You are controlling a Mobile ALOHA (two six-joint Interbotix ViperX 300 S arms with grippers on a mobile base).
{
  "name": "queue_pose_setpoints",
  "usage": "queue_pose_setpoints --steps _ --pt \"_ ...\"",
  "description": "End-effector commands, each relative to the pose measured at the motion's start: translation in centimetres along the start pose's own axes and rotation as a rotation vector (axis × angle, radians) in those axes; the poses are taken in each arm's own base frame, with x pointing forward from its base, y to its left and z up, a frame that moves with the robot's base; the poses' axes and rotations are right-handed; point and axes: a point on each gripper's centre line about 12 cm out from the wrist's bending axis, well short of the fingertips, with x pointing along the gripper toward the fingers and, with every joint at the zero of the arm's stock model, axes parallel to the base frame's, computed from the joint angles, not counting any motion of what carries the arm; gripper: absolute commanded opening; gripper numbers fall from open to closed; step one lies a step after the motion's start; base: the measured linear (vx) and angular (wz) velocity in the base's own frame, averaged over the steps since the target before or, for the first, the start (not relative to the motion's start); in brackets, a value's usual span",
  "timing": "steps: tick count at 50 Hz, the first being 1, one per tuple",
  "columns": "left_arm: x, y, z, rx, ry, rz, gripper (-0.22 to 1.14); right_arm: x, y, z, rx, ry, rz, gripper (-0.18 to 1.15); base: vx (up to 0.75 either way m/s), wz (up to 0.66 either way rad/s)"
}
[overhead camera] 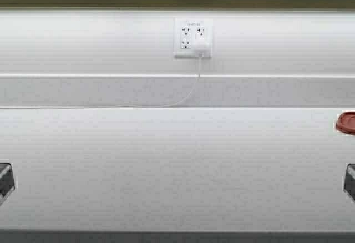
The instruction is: Open the cabinet, put the pot inside, then close it
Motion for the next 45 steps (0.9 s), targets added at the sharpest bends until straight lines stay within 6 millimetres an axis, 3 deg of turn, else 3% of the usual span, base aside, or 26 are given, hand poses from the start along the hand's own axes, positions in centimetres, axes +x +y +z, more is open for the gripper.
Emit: queue_pose_setpoints --steps 1,16,29,34,42,45 --pt "0.1 -2.5 -1.5 -0.030 0.039 -0.050 0.02 0.7 2.1 -1.3 0.005 0.027 0.058 0.07 0.02 0.01" --pt "1.2 -0.4 -2.9 -0.080 0.058 -0.010 0.02 1.0 -1.3 -2.2 0.025 0.044 -0.015 0.07 0.01 0.02" --pt "1.6 0.9 -3.3 -0.168 0.029 -0.008 0.05 0.9 -2.7 -1.8 0.107 0.001 -0.009 0.13 0.01 0.00" --pt "1.3 0.8 -2.5 -0.215 -0.045 -0.060 0.24 0.8 -3.3 -1.5 0.153 -0.025 -0.005 0.38 0.00 0.00" --pt "1.0 0.7 -1.8 -0.262 -0.099 -0.104 0.73 0.6 -3.5 -1.0 0.160 -0.055 0.021 0.98 0.00 0.00" --pt "1.0 0.7 -1.8 -0.267 -0.100 -0.105 0.90 0.4 -3.7 -1.0 0.163 -0.056 0.016 1.07 0.00 0.00"
